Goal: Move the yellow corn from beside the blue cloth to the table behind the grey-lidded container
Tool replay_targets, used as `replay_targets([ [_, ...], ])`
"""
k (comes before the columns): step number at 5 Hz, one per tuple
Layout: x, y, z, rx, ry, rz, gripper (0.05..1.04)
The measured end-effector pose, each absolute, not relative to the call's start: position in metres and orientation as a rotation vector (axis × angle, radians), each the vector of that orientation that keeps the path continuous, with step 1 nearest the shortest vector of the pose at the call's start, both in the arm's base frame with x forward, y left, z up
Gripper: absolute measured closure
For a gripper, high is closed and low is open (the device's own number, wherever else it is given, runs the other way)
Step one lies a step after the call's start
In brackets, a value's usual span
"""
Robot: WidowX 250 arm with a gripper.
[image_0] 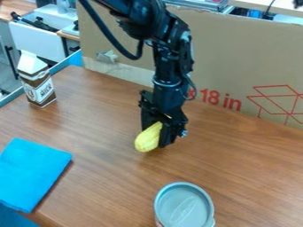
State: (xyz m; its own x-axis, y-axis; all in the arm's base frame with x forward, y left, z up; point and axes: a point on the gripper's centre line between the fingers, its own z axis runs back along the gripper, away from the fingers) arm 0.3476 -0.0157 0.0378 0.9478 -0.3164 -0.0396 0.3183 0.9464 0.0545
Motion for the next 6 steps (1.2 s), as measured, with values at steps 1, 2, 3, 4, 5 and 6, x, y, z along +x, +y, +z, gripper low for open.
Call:
replay_targets([
  [1,0.347,-0.021,0.035,0.029,0.038,-0.319,0.403],
  [2,0.344,-0.024,0.032,0.006,0.059,-0.285,0.403],
  [3,0.34,-0.031,0.026,-0.033,0.078,-0.27,0.33],
  [4,0.335,-0.035,0.024,-0.069,0.101,-0.261,0.086],
  [5,0.325,-0.035,0.027,-0.07,0.122,-0.233,0.079],
  [6,0.305,-0.03,0.067,-0.049,0.07,-0.219,0.082],
])
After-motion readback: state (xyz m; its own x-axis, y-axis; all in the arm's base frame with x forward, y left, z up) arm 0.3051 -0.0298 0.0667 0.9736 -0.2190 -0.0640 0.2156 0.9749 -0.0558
